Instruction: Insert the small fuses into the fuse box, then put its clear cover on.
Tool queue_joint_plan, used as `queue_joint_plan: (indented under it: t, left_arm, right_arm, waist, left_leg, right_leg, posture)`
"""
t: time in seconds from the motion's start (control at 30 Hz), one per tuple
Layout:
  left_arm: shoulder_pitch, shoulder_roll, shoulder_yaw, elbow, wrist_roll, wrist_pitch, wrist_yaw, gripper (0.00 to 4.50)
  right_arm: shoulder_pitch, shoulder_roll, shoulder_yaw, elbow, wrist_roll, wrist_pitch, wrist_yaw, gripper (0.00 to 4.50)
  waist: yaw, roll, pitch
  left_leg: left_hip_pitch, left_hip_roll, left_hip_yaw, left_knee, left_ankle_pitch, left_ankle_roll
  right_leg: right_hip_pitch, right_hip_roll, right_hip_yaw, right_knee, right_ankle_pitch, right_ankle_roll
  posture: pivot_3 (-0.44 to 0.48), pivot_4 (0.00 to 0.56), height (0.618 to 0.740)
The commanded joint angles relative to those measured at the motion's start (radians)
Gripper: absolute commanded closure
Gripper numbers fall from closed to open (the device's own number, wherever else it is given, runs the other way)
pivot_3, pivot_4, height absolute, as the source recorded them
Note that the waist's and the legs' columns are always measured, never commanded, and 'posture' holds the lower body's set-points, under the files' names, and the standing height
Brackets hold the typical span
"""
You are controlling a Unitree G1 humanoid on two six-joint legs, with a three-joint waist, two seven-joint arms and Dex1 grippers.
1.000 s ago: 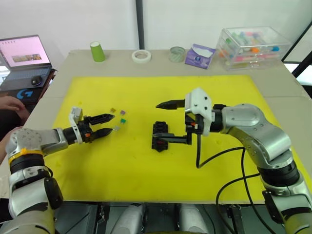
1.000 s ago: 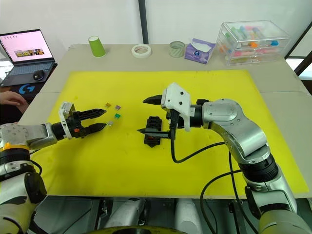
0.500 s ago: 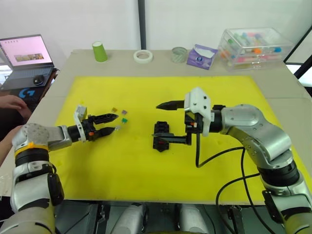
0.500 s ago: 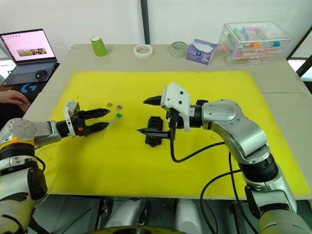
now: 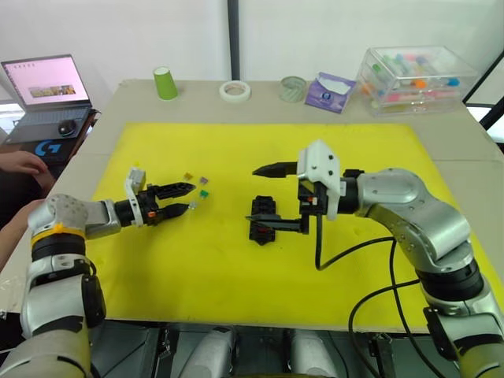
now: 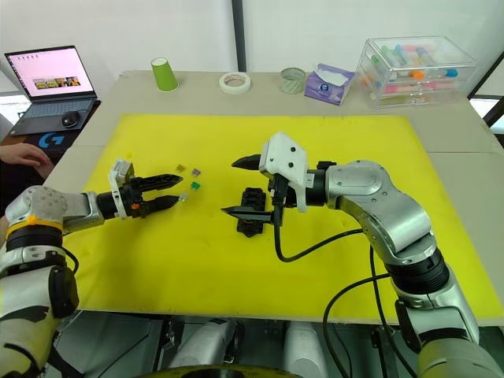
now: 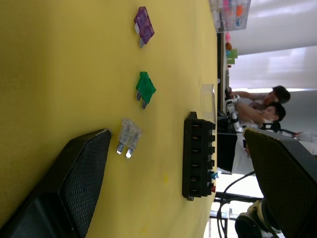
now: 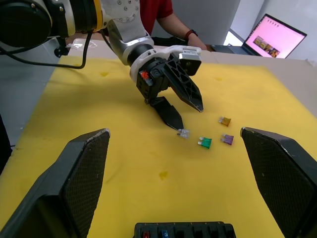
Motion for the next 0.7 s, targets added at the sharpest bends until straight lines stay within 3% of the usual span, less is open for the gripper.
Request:
queue_joint_plan:
  t: [0.03, 0.57, 0.7]
  left_arm:
    - [-0.013, -0.013, -0.022, 0.0, 0.017, -0.001, -0.008, 0.0]
    - [-0.004, -0.018, -0.067, -0.037, 0.054, -0.047, -0.072, 0.0]
    - [-0.013, -0.016, -0.075, -0.011, 0.078, -0.063, -0.069, 0.98]
  right_arm:
    - [-0.012, 0.004, -0.021, -0.038, 0.009, -0.012, -0.002, 0.01]
    - [-0.022, 0.012, -0.018, -0.034, 0.011, -0.005, -0.022, 0.01]
    - [-0.028, 0.012, -0.021, -0.026, 0.007, -0.01, -0.024, 0.0]
  waist:
    - [0.0, 0.0, 0.0]
    - [0.0, 0.0, 0.0]
    - [-0.002, 0.0, 0.0]
  left_leg:
    - [0.0, 0.0, 0.0, 0.0, 0.0, 0.0]
    - [0.0, 0.0, 0.0, 0.0, 0.0, 0.0]
    - [0.0, 0.0, 0.0, 0.0, 0.0, 0.0]
  right_leg:
    - [0.0, 0.0, 0.0, 0.0, 0.0, 0.0]
    - [0.0, 0.0, 0.0, 0.0, 0.0, 0.0]
    - [0.0, 0.0, 0.0, 0.0, 0.0, 0.0]
  posture:
    - [0.0, 0.15, 0.74]
    - [0.0, 0.15, 0.74]
    - [0.0, 0.15, 0.74]
